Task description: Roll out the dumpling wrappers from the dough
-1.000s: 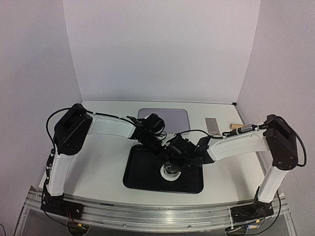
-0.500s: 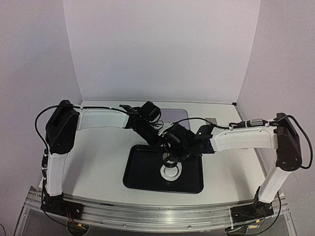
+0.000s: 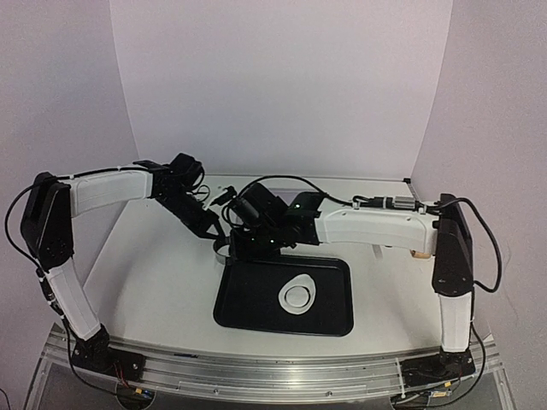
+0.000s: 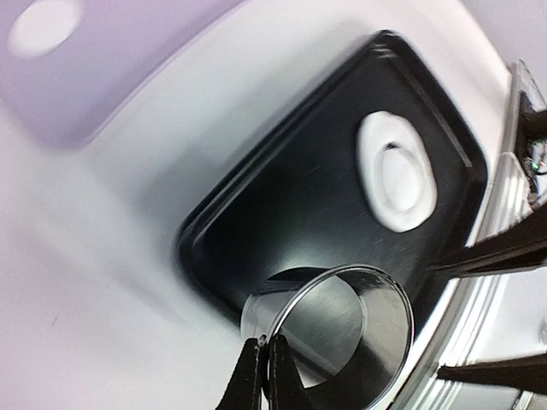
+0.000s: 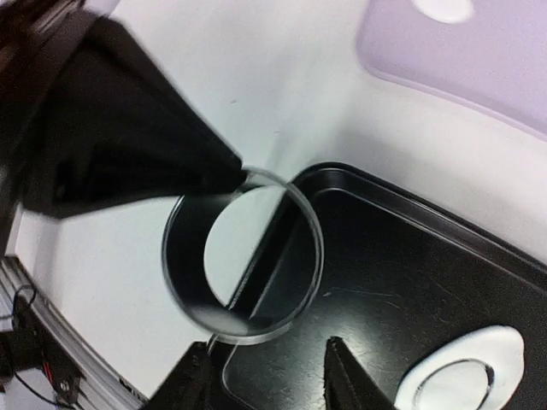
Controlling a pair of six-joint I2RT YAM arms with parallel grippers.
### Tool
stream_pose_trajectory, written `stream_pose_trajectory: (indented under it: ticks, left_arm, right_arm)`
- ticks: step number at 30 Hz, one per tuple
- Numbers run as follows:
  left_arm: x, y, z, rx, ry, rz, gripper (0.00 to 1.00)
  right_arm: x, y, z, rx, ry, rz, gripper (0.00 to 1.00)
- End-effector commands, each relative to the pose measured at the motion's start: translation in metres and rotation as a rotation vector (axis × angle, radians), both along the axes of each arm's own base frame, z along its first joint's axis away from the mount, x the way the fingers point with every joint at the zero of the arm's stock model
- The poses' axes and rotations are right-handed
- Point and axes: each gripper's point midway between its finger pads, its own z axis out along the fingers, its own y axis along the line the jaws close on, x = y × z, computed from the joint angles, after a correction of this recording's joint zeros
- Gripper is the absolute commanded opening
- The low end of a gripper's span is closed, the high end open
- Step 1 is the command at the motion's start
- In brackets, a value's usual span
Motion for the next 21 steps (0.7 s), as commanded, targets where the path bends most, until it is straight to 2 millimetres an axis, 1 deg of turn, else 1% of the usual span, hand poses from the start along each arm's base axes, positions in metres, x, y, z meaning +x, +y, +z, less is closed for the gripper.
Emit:
stream_pose_trajectory:
  ticks: [1,3,6,8,9,10,12,15,17,18,19,20,21]
  left_arm:
    - [0.005,0.056,0.003,0.043,-0.041,0.103,0.00]
    - [0.008,0.077,-0.005,0.060,-0.045,0.150,0.00]
    - [0.012,0.108,-0.024,0.091,-0.052,0.220,0.00]
    - [0.019,0.129,-0.037,0.113,-0.060,0.273,0.00]
    - [0.023,0.140,-0.044,0.120,-0.060,0.301,0.00]
    - [0.025,0.147,-0.050,0.125,-0.063,0.316,0.00]
    - [0.031,0.161,-0.064,0.140,-0.062,0.351,0.00]
    - [0.033,0.164,-0.075,0.138,-0.075,0.353,0.00]
    - [0.031,0.163,-0.079,0.129,-0.079,0.351,0.00]
    - [0.030,0.164,-0.082,0.130,-0.079,0.350,0.00]
    - [0.029,0.164,-0.085,0.132,-0.078,0.346,0.00]
    - [0.028,0.164,-0.089,0.136,-0.073,0.343,0.00]
    - [0.026,0.165,-0.093,0.140,-0.067,0.343,0.02]
  right_arm:
    - [-0.013,0.046,0.026,0.105,0.003,0.152,0.50]
    - [-0.009,0.056,0.037,0.136,-0.019,0.166,0.53]
    - [-0.007,0.066,0.050,0.167,-0.040,0.190,0.58]
    - [-0.007,0.067,0.058,0.180,-0.051,0.194,0.60]
    - [-0.008,0.065,0.060,0.179,-0.053,0.192,0.61]
    - [-0.008,0.061,0.061,0.175,-0.059,0.186,0.62]
    - [-0.007,0.049,0.069,0.168,-0.079,0.158,0.65]
    - [-0.006,0.023,0.070,0.134,-0.096,0.105,0.68]
    - [-0.005,0.003,0.078,0.132,-0.106,0.056,0.70]
    - [-0.004,-0.010,0.074,0.122,-0.095,0.023,0.73]
    - [-0.001,-0.025,0.074,0.113,-0.090,-0.014,0.76]
    - [0.000,-0.040,0.080,0.115,-0.091,-0.055,0.80]
    - [0.003,-0.057,0.076,0.094,-0.082,-0.098,0.82]
